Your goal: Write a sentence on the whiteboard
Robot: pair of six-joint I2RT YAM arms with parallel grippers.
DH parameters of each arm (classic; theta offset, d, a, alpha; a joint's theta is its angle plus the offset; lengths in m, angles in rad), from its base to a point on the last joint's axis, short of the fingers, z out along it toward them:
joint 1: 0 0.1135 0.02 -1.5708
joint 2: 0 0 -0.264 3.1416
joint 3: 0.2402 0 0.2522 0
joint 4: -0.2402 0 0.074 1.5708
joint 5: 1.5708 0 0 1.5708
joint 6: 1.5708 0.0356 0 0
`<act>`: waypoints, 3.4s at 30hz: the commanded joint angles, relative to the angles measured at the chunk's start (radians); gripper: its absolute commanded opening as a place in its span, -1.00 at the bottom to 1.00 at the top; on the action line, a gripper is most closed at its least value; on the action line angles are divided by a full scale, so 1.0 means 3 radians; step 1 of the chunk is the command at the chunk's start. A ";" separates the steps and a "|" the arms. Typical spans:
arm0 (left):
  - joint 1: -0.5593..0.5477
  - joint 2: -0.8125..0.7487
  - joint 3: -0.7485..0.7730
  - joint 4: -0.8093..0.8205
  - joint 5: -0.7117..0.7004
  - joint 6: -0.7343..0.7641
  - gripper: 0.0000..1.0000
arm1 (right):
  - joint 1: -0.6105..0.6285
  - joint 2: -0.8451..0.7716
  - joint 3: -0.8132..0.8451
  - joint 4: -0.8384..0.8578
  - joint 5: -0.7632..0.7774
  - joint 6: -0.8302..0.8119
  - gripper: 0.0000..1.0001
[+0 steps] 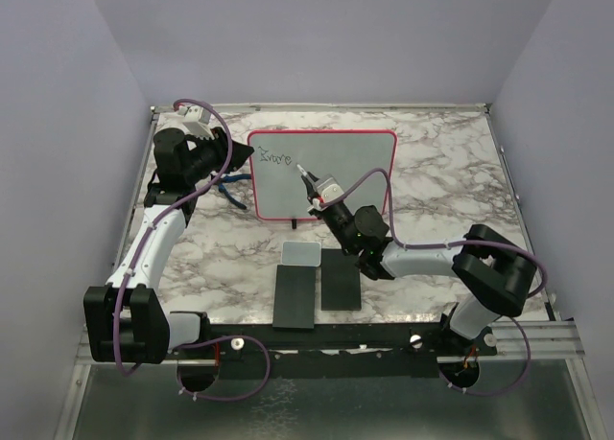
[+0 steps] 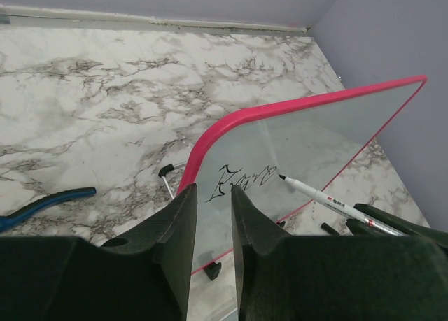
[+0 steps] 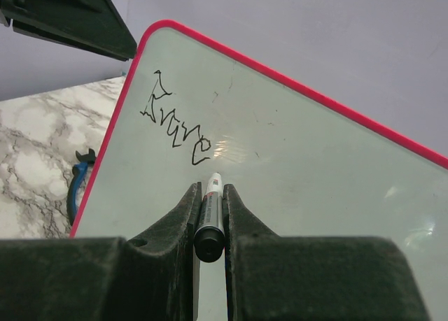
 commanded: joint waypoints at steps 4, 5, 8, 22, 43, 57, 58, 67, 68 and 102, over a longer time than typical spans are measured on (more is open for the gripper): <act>-0.0001 -0.0071 -0.0049 0.0031 -0.0001 0.0025 -0.46 | 0.0017 0.0083 0.0083 0.0035 0.0137 -0.0041 -0.99; 0.0000 -0.0071 -0.0049 0.0027 -0.0002 0.0023 -0.46 | 0.0017 0.0087 0.0079 0.0033 0.0137 -0.0040 -0.99; -0.0002 -0.0071 -0.0052 0.0028 -0.0002 0.0026 -0.47 | 0.0016 0.0089 0.0071 0.0026 0.0137 -0.0028 -0.99; -0.0001 -0.0076 -0.0044 0.0027 -0.0006 0.0027 -0.47 | 0.0017 0.0120 0.0073 -0.0035 0.0087 0.0036 -0.99; -0.0003 -0.0076 -0.0049 0.0027 -0.0013 0.0030 -0.44 | 0.0027 -0.0649 -0.0195 -0.0207 -0.0319 0.0242 -0.99; -0.0003 -0.0076 -0.0089 0.0022 -0.0022 0.0045 -0.43 | 0.0027 -0.0924 -0.0236 -0.0479 -0.0237 0.0107 -0.99; -0.0001 -0.0078 -0.0090 0.0023 -0.0022 0.0047 -0.43 | 0.0025 -0.0935 -0.0244 -0.0486 -0.0239 0.0099 -0.99; -0.0005 -0.0091 -0.0098 -0.0005 -0.0058 0.0086 -0.43 | -0.0141 -0.1015 -0.0279 -0.0540 -0.0391 0.0230 -0.99; -0.0007 -0.0091 -0.0095 -0.0007 -0.0062 0.0090 -0.43 | -0.0168 -0.1027 -0.0279 -0.0545 -0.0415 0.0246 -0.99; -0.0009 -0.0086 -0.0095 -0.0050 -0.0078 0.0106 -0.46 | -0.0291 -0.0383 -0.0048 -0.0098 -0.0579 0.0132 -0.99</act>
